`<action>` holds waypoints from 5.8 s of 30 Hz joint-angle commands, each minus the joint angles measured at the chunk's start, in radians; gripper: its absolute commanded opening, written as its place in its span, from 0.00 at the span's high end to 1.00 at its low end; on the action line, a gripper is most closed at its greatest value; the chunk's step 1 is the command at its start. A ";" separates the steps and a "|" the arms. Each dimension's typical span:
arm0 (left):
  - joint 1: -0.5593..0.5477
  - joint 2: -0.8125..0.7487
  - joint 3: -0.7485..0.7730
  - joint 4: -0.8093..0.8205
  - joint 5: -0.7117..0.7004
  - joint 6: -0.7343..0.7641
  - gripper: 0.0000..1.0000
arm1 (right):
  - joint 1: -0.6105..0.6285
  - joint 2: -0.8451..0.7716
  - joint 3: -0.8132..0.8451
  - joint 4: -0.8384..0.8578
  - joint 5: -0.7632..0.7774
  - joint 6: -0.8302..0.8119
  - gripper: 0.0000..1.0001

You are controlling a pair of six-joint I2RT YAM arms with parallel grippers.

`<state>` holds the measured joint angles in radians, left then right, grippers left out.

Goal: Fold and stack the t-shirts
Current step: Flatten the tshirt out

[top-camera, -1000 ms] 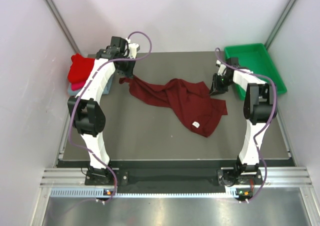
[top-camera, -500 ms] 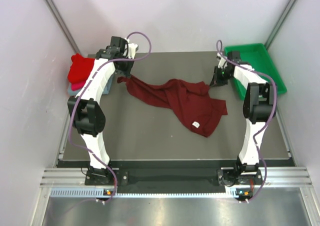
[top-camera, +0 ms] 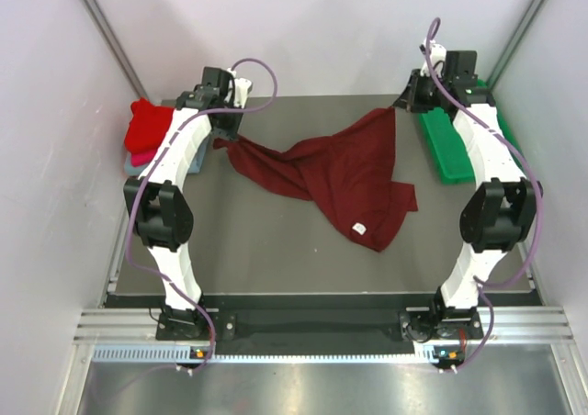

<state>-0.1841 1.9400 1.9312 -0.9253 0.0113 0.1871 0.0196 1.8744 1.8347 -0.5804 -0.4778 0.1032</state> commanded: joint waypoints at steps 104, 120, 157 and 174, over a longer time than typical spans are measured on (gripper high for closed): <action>0.041 -0.173 -0.304 0.379 -0.272 0.298 1.00 | 0.023 -0.006 0.127 0.045 0.126 0.023 1.00; 0.040 -0.338 -0.077 0.370 -0.235 0.296 1.00 | -0.061 -0.243 0.291 0.042 0.188 -0.002 1.00; 0.028 -1.023 -0.196 0.378 -0.157 0.459 1.00 | -0.057 -0.923 0.427 0.017 0.521 -0.241 1.00; 0.077 -0.394 -0.700 0.724 -0.039 0.639 1.00 | -0.090 -0.525 -0.373 0.404 0.387 -0.698 1.00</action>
<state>-0.1413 1.4811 1.2270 -0.3199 -0.0296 0.7547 -0.0441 1.3209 1.5303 -0.2661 -0.0467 -0.4313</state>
